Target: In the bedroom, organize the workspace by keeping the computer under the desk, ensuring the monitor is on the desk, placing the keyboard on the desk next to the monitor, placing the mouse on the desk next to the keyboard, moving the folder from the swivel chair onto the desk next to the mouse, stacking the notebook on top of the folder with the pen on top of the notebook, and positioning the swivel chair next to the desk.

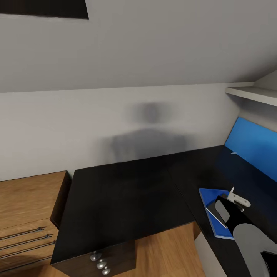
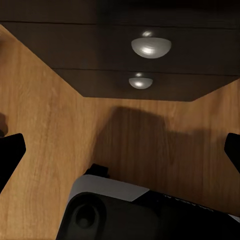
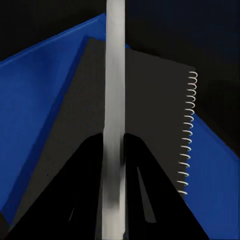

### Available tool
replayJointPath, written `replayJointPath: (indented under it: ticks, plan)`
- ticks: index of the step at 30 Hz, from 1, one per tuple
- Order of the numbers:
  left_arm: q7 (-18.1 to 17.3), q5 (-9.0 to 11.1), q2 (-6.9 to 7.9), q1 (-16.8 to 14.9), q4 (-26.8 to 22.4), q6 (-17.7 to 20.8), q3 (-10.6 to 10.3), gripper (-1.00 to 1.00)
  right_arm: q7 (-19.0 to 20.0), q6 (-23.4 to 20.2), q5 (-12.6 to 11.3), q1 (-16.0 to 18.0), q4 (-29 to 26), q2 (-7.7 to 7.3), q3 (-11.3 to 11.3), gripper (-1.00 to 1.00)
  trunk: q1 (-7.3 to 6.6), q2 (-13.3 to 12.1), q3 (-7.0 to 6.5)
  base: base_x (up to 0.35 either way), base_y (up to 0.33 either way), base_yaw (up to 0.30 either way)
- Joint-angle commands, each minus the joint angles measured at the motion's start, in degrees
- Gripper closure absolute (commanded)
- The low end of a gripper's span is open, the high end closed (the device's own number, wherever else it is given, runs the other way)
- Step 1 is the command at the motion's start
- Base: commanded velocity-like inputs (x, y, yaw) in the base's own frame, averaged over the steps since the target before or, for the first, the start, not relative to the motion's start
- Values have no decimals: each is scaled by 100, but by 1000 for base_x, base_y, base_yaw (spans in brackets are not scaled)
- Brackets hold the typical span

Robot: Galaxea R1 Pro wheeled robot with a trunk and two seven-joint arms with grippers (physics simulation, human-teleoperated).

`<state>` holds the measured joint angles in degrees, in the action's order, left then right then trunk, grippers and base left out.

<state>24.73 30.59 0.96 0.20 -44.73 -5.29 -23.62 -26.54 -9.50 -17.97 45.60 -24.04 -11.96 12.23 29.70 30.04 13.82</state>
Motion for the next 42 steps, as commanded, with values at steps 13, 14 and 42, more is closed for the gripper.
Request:
replayJointPath:
  ticks: [13,14,42]
  plan:
    - [40,61,4,-3,-9,-34,-37,-100,-52,-147,64,2,-18,16,-1,100,3,9,8,0,0,0]
    - [40,61,3,-3,-9,-34,-37,-100,-52,-147,64,2,-19,17,-1,100,3,9,8,0,0,0]
    - [36,61,-4,-3,-9,-34,-37,-100,-53,-148,66,2,-21,27,-1,100,574,1051,475,0,0,0]
